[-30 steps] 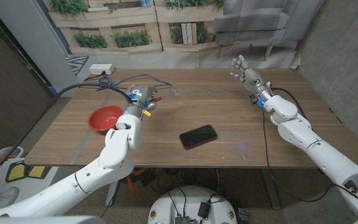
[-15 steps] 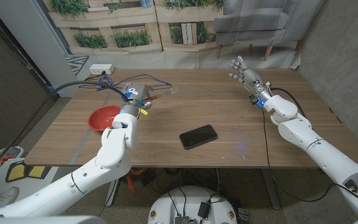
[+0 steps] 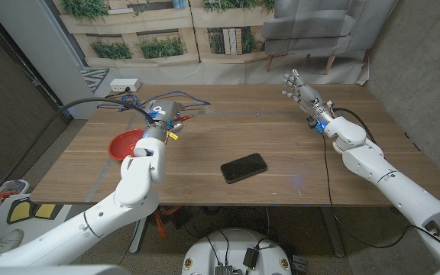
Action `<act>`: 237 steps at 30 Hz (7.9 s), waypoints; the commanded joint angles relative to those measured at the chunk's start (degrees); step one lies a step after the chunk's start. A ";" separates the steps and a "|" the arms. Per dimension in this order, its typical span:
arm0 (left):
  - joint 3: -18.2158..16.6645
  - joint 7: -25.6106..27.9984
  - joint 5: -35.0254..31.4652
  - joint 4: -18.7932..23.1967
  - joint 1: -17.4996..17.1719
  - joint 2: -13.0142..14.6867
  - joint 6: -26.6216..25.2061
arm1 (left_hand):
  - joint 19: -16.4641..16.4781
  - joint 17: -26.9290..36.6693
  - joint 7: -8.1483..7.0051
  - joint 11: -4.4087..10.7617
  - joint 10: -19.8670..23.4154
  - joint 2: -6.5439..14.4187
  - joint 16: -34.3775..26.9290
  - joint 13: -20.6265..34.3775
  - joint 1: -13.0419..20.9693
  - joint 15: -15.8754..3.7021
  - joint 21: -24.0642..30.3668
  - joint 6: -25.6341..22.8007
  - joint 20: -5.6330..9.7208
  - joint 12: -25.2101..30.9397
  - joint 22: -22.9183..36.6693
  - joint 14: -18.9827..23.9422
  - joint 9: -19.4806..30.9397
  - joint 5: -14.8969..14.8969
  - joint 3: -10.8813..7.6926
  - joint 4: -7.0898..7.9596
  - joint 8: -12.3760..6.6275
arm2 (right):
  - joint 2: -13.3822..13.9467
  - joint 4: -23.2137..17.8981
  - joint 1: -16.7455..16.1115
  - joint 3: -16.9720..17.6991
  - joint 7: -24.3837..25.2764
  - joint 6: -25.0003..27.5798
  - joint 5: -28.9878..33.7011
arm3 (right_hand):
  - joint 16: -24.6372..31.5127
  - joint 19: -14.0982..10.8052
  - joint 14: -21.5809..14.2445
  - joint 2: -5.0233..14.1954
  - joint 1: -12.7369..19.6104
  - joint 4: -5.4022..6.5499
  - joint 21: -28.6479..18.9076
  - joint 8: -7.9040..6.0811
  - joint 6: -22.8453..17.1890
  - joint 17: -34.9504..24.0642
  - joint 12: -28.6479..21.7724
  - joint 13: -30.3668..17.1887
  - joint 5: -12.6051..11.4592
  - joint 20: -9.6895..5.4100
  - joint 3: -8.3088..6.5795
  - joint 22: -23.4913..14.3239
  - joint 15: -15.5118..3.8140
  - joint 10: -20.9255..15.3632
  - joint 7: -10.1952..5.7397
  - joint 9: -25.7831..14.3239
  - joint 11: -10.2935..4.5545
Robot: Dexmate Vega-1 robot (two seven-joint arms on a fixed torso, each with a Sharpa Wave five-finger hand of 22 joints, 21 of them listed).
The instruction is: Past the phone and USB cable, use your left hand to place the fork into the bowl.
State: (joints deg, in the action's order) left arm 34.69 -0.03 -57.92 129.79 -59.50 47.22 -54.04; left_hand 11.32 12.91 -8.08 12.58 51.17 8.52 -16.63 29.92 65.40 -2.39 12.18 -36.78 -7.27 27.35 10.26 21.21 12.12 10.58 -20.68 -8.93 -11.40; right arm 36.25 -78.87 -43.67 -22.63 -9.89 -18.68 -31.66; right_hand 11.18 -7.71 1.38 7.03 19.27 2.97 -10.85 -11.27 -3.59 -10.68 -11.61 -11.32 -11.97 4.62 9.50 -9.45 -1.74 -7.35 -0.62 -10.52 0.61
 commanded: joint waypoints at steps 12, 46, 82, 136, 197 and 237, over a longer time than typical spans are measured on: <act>-3.66 2.71 1.22 2.17 -4.55 1.86 -2.74 | 0.73 0.36 0.17 0.22 0.03 0.56 0.35 0.11 0.16 -7.31 -0.03 0.04 -0.04 0.44 0.23 0.74 0.27 -0.01 -0.32 0.19 -0.10 | 0.16 -1.60 0.30 -0.86 1.49 2.24 1.40 | -0.02 -0.02 -0.11 0.11 0.09 0.00 0.09 0.06 -0.25 -0.03 -0.01 -0.29 0.20 0.04 -0.24 -0.28 -1.44 -0.21 0.07 -0.32 -0.43; -4.25 5.54 3.47 3.41 -5.45 2.75 -9.19 | 0.87 0.50 0.17 0.24 -0.12 0.59 0.57 0.10 0.00 -7.28 -0.02 0.00 0.02 0.64 0.24 0.87 0.29 -0.01 -0.33 0.27 -0.10 | -0.88 0.35 1.63 -0.73 2.15 1.79 1.51 | 0.10 -0.17 -0.77 -0.01 -0.11 0.04 0.06 0.01 -0.39 -0.06 -0.10 -0.28 0.25 -0.09 -0.31 -0.27 -1.66 -0.46 0.08 -0.32 -0.48; -1.83 10.55 9.80 3.15 -3.13 5.81 -16.38 | 1.11 0.78 0.45 0.20 -1.00 1.05 0.53 0.18 -0.21 -7.34 0.03 0.60 -0.32 0.67 0.26 1.58 0.31 -0.02 -0.57 0.51 0.15 | -0.75 0.53 1.90 -0.89 2.15 2.27 1.65 | 0.03 -0.14 -0.68 0.16 -0.20 0.11 0.08 -0.04 -0.59 -0.07 -0.19 -0.28 0.22 0.01 -0.50 -0.28 -1.86 -0.77 -0.30 -0.32 -0.87; -8.75 30.71 34.57 2.26 -7.70 7.55 -18.42 | 1.33 1.30 0.75 0.08 -2.07 1.25 1.24 1.14 -0.38 -6.84 0.08 0.80 -0.24 1.65 0.33 1.34 0.40 -0.02 -1.48 0.56 0.01 | -0.58 -1.87 1.33 -1.52 3.40 3.51 2.69 | 0.07 -0.19 -0.73 -0.45 -0.71 0.22 0.08 0.09 -0.38 -0.10 -0.09 -0.28 0.30 0.21 -0.34 -0.27 -1.79 -0.91 -0.54 -0.31 -1.41; -9.82 42.66 39.57 -5.45 -10.17 8.10 -16.74 | -2.17 2.07 0.92 0.07 -2.24 1.32 2.10 0.61 -0.83 -7.01 -1.20 4.96 2.01 2.86 -0.04 0.52 0.59 -0.05 -1.89 0.74 1.09 | -1.03 -2.77 2.29 -2.33 4.14 4.93 3.68 | 0.05 -0.05 -0.69 -0.41 -0.47 0.00 0.09 0.05 -0.27 -0.04 -0.07 -0.29 0.20 0.50 -0.57 -0.29 -1.73 -1.03 -0.77 -0.33 -1.90; -9.56 41.54 40.77 -7.50 -12.49 8.29 -15.36 | -2.47 2.37 0.48 0.05 -2.39 1.24 2.36 0.65 -0.84 -7.64 -0.99 3.30 1.51 3.89 -0.16 0.69 0.62 0.07 -2.27 0.56 0.04 | -0.86 -4.26 1.87 -2.69 4.78 5.70 4.34 | 0.08 -0.14 -0.77 -0.13 -0.36 -0.06 0.06 -0.02 -0.43 -0.04 -0.06 -0.29 0.17 0.39 -0.83 -0.29 -1.81 -1.11 -0.91 -0.32 -2.28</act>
State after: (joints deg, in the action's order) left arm 24.68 41.63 -17.47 122.93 -71.60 55.81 -69.44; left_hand 8.54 15.06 -7.67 12.58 48.11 9.86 -14.41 30.48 64.31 -2.35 11.00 -32.92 -5.93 30.78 10.14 21.65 12.67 10.43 -22.54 -8.21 -11.08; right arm 35.31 -83.02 -41.80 -25.15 -5.06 -13.07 -27.55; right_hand 11.18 -7.50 0.57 6.88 18.67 3.07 -10.86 -11.27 -3.79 -10.68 -11.62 -11.32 -11.97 4.83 8.67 -9.45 -1.75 -8.37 -1.24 -10.52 -1.45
